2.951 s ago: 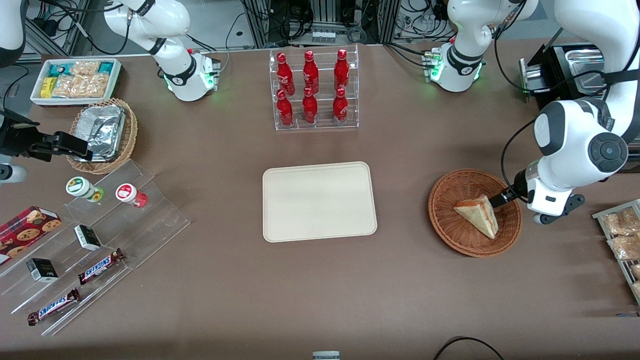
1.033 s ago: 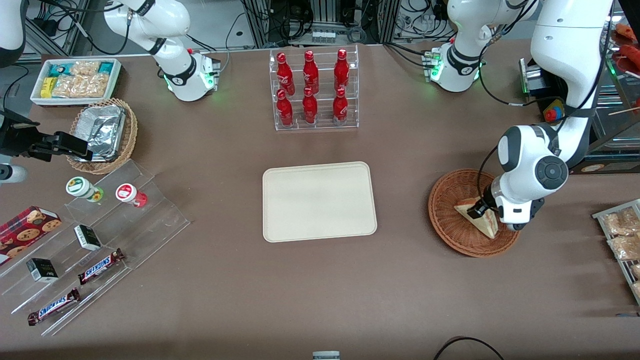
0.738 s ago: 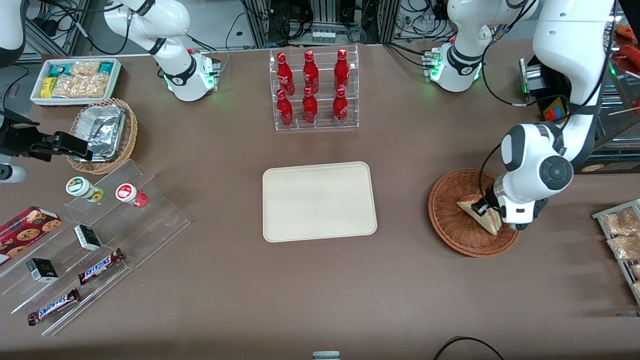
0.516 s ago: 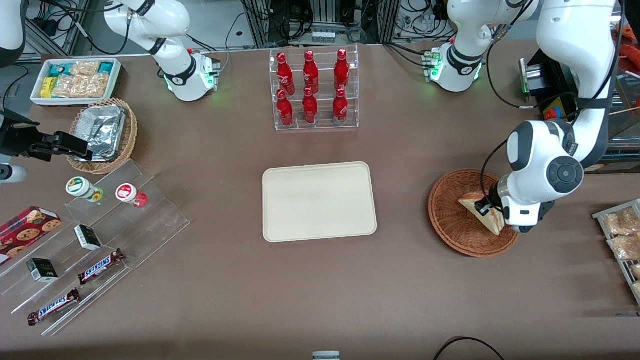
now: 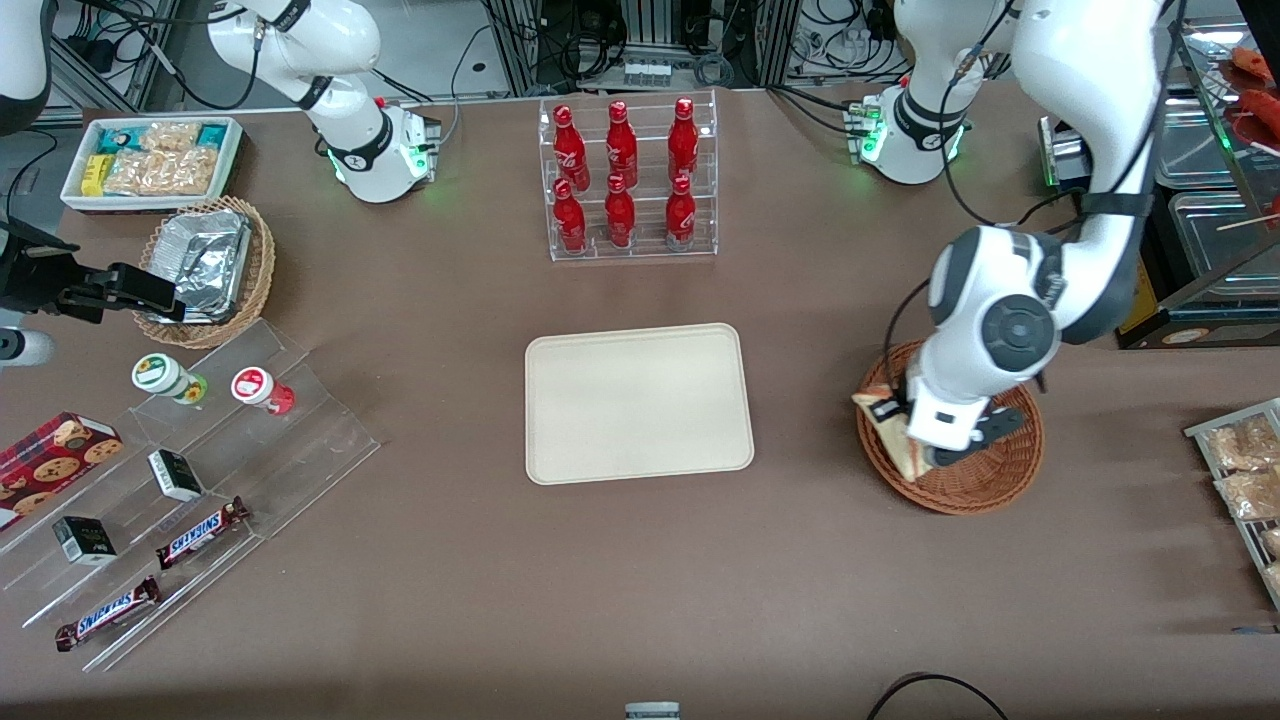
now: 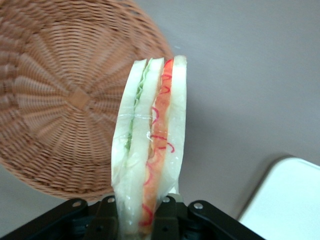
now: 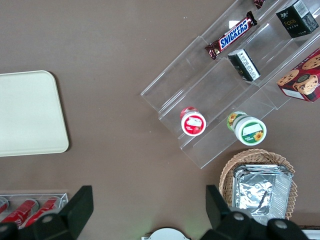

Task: Place sandwich from basket to tray
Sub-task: 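Lift the sandwich and carry it toward the cream tray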

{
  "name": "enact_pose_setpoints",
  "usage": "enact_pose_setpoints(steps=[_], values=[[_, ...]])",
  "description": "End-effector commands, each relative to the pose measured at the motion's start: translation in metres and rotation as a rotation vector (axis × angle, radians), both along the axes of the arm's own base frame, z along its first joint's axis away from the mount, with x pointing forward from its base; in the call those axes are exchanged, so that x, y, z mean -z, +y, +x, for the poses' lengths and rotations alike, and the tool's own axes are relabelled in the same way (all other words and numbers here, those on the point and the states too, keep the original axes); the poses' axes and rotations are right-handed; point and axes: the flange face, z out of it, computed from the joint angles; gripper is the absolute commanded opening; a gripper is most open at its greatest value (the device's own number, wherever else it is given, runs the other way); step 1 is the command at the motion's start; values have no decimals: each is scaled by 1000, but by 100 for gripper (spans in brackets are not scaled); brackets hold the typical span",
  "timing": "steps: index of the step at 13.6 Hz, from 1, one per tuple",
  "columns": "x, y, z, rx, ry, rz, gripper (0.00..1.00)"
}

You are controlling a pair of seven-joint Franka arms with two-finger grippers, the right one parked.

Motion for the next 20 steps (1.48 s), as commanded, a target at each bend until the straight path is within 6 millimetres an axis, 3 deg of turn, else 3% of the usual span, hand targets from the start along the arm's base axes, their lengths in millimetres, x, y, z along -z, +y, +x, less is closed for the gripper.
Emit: enact_pose_setpoints(steps=[1,7,11,13,18,20], values=[[-1,-51,9,101,-14,-4,0],[18,-193,-3,233,-48,-38,0],[40,-264,-32,287,-49,-43,0],[57,-286,-32,285,-43,-48,0],[83,-321,-47,316,-25,-47,0],[86,-337,-57,310,-6,-39,0]])
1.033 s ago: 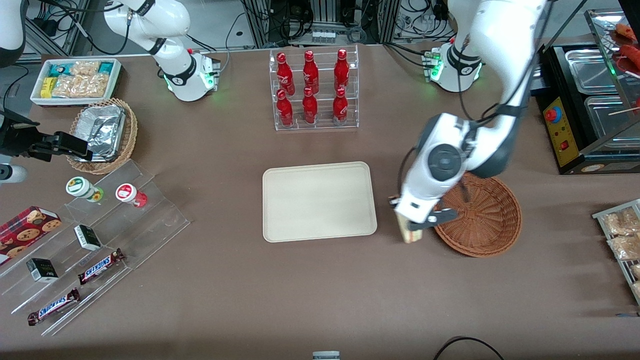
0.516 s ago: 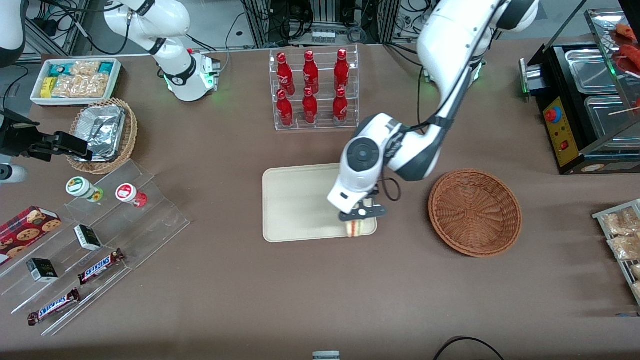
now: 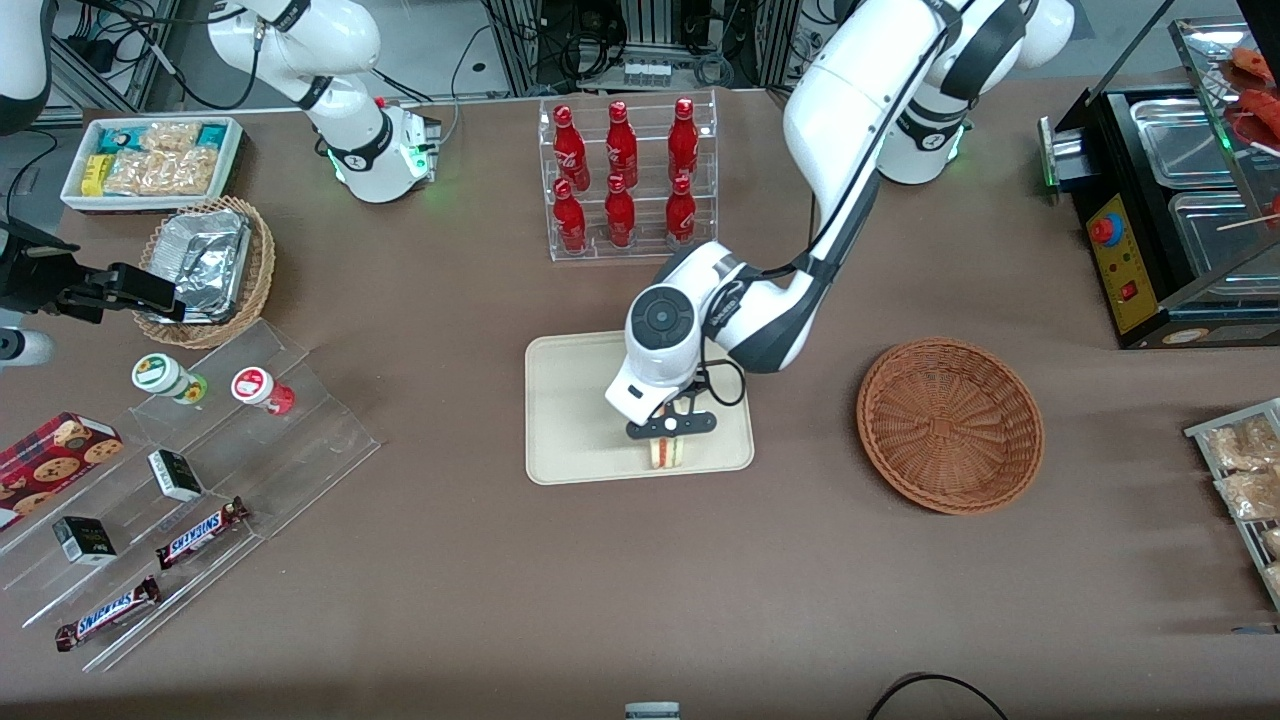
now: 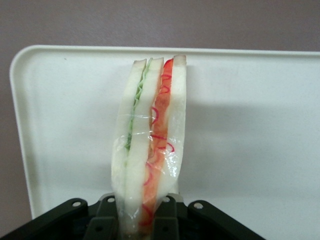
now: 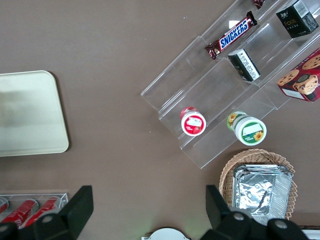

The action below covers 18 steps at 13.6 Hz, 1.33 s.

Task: Place sandwich from basket to tray
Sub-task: 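Lower the held sandwich onto the tray and open the left gripper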

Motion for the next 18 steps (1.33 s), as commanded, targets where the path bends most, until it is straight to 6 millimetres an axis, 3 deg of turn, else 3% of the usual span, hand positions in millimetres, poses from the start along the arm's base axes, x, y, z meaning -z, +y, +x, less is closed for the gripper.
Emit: enact_pose_setpoints(steps=[1,7,14,15,16,17,18], values=[[-2,-24,-5,-24,28,19,0],[-1,-34,-20,-19,75,52,0],[6,-36,-17,-95,52,49,0],[7,-36,-17,-97,52,49,5],[8,-35,-17,-102,56,50,56],[10,-36,-18,-103,52,41,99],[12,-37,-17,-104,44,32,100]])
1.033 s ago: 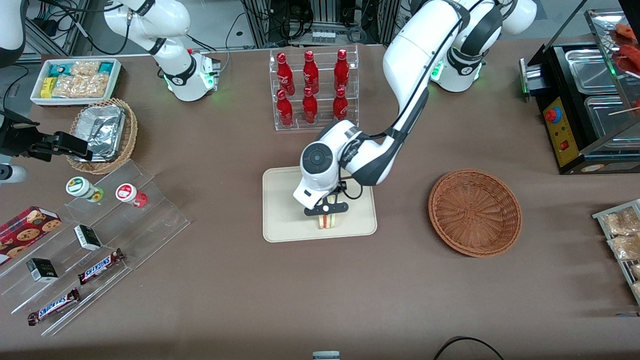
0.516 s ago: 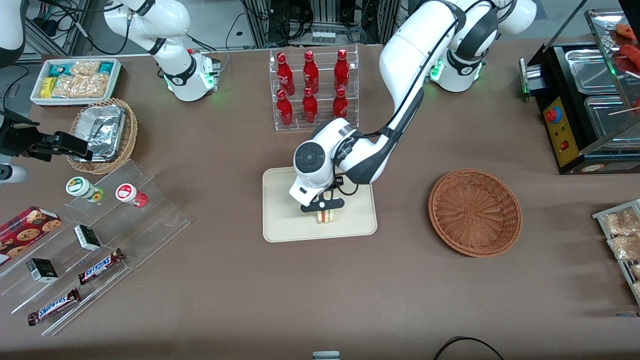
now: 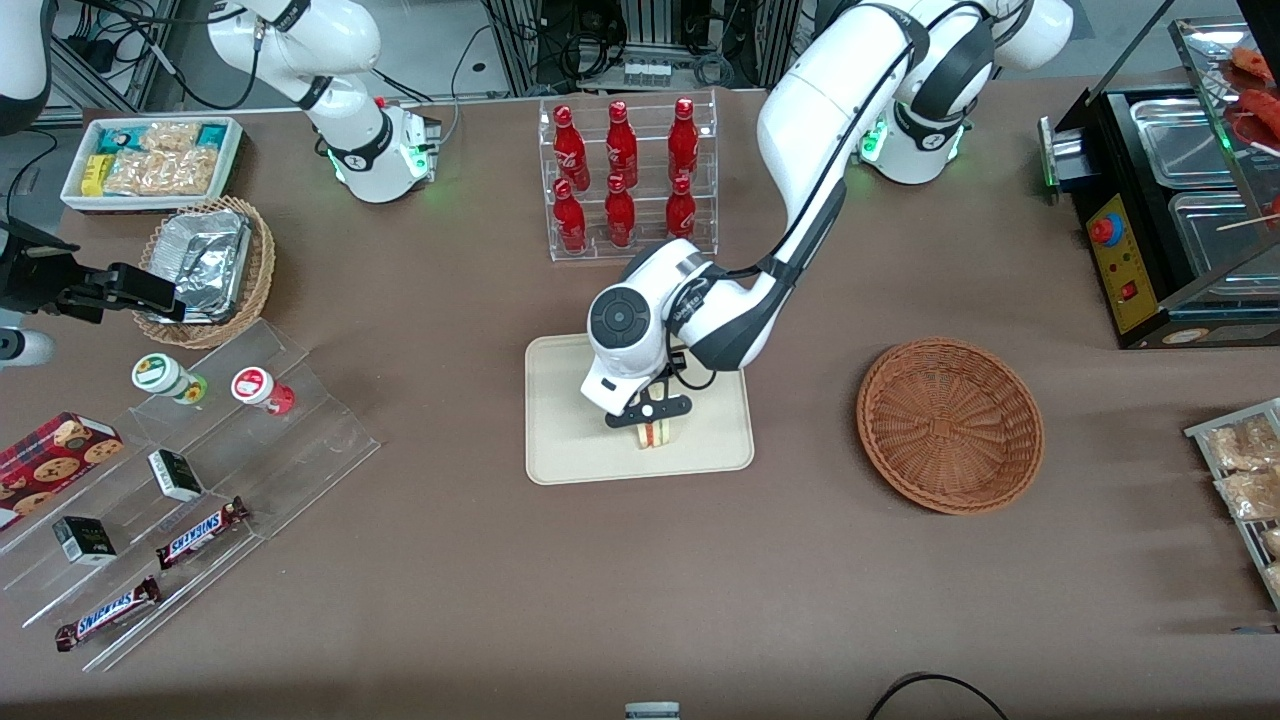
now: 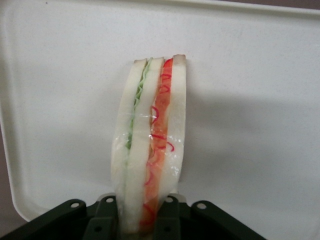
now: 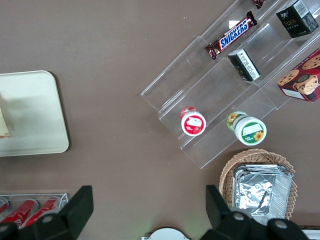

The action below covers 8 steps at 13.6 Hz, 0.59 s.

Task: Place sandwich from basket to tray
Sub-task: 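Lower the held sandwich onto the tray and open the left gripper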

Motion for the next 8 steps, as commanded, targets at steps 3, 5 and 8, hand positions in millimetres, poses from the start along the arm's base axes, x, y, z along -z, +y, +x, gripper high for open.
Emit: enact_pose_setpoints(steps=[3,5,8], values=[[-6,-9,2,-18,-29,-25,100],[-28,-9,6,-14,-47,-40,100],[-66,-4,13,-18,-69,-62,100]])
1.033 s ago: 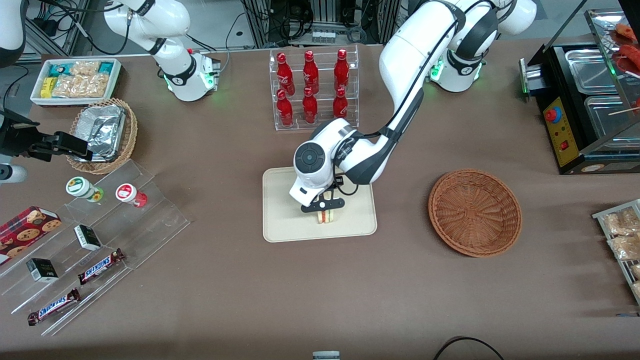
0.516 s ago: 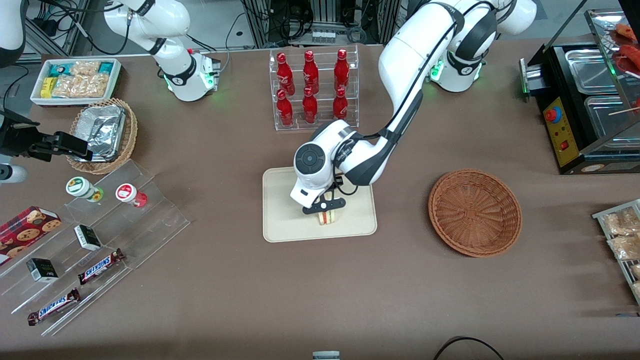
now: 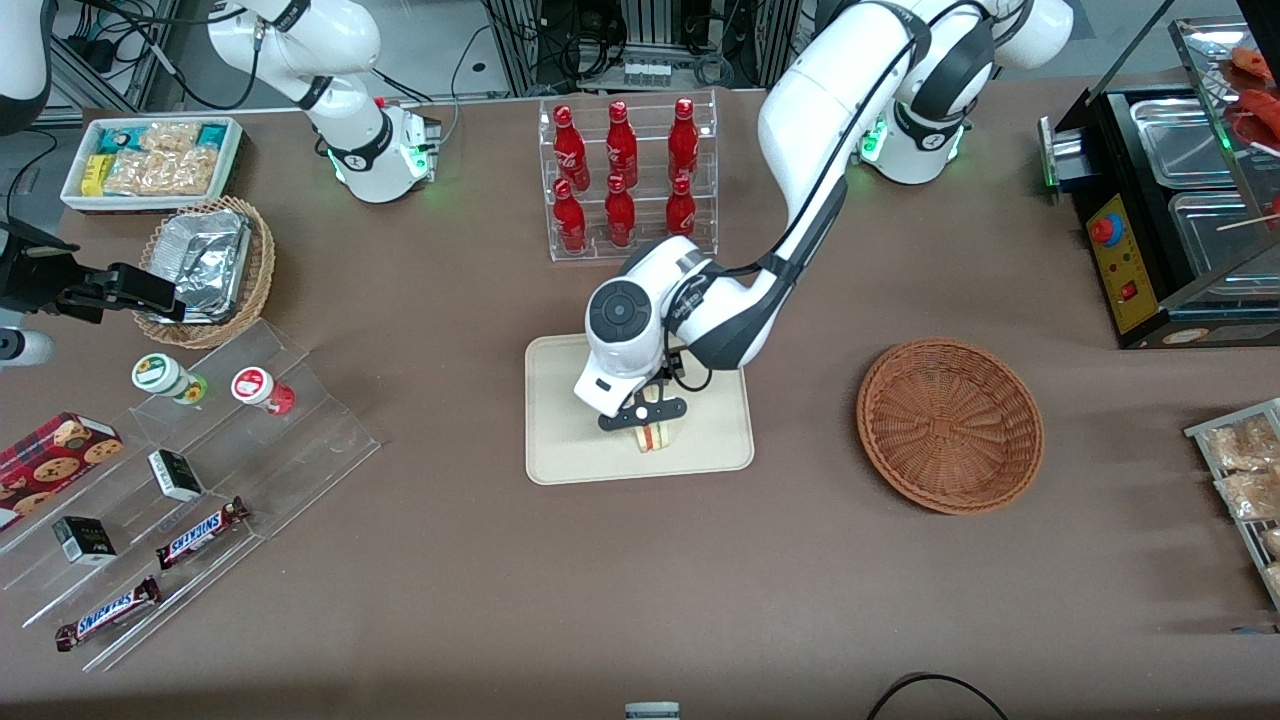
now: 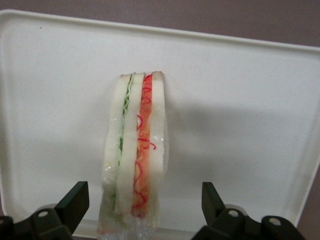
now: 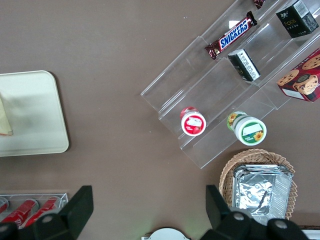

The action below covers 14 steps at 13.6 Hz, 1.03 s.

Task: Place sandwich from basket to tray
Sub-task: 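Raise the left gripper off the sandwich and withdraw it past the basket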

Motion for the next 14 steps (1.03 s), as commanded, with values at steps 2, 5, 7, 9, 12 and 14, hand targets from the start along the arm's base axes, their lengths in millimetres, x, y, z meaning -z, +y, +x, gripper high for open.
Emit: enact_pose_setpoints(steps=[2,5,7,9,12,14], values=[[-61,8,4,-13,-30,-16,100],[-113,29,16,-40,-47,-36,100],[-156,49,17,11,-52,-31,100],[-184,94,33,-32,-15,-2,100],[-199,166,61,-67,54,-30,100],[-213,222,73,-45,49,-38,100]])
